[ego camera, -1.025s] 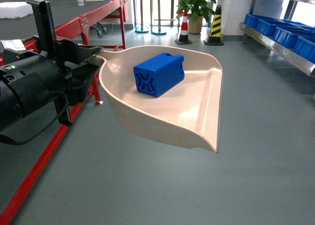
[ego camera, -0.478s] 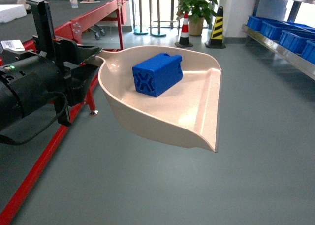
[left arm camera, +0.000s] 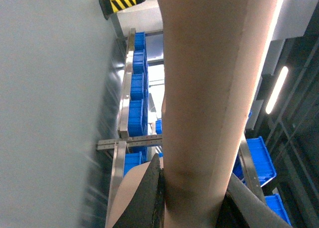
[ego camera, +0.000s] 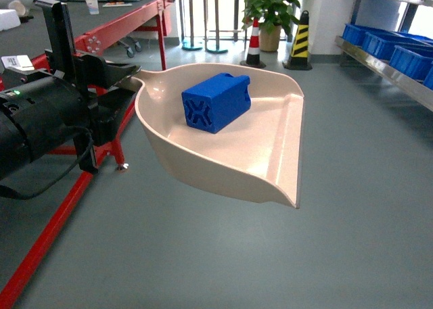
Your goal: Place part in tray to right shelf
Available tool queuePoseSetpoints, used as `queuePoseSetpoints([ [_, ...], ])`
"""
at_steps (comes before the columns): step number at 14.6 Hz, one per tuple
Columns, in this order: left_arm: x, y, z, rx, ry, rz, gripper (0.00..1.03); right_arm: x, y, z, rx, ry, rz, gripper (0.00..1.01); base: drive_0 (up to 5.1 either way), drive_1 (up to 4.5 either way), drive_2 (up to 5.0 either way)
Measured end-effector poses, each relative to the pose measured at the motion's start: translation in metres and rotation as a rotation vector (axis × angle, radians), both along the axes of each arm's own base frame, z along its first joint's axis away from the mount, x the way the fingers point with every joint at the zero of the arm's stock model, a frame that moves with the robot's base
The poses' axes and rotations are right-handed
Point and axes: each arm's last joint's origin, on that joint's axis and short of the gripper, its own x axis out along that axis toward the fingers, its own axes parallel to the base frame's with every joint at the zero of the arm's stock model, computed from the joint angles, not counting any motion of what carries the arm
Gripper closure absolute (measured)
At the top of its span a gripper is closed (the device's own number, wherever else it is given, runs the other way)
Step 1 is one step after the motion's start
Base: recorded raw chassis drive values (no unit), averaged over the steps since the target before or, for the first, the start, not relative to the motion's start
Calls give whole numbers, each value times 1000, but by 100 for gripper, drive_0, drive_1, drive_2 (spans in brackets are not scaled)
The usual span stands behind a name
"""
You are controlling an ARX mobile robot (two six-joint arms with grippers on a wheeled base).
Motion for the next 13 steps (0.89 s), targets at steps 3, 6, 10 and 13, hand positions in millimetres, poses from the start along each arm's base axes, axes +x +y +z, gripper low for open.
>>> queuePoseSetpoints([
  [3, 0, 0, 0, 1, 4, -1, 86, 0, 0, 0, 0, -1, 0, 3, -5, 428, -438],
  [6, 0, 0, 0, 0, -3, 0, 86, 0, 0, 1, 0, -5, 0, 3, 8, 442, -425],
  [10, 0, 0, 0, 0, 0, 1, 86, 0, 0, 0, 0, 0, 0, 3, -1, 432, -435],
  [13, 0, 0, 0, 0, 0, 1, 86, 0, 0, 0, 0, 2, 0, 3, -2, 431, -436],
])
